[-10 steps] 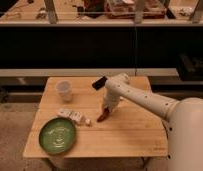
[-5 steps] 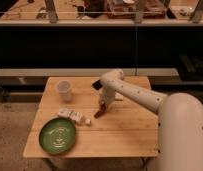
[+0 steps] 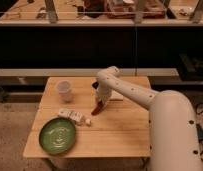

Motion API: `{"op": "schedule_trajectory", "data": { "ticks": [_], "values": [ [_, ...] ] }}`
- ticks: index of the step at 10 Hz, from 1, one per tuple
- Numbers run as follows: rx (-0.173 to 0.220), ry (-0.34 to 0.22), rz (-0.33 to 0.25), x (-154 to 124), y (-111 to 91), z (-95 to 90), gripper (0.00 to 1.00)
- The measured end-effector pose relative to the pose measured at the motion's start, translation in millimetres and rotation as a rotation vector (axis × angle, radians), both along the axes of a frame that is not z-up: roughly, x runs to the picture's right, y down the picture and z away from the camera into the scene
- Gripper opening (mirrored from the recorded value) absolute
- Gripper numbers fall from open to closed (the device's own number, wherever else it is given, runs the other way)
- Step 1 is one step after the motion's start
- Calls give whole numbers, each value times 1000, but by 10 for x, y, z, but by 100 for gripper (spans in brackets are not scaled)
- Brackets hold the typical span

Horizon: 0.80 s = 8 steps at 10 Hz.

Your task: Drag the pepper across the table

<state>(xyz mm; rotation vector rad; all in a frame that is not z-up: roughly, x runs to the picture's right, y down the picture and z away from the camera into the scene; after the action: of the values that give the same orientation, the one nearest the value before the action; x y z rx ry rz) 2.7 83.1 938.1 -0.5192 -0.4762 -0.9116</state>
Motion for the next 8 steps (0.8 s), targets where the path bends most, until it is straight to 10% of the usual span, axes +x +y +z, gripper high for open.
{"op": "schedule_trajectory", "data": {
  "ticks": [8],
  "values": [
    [1, -35, -38, -308, -156, 214, 18]
  ]
}}
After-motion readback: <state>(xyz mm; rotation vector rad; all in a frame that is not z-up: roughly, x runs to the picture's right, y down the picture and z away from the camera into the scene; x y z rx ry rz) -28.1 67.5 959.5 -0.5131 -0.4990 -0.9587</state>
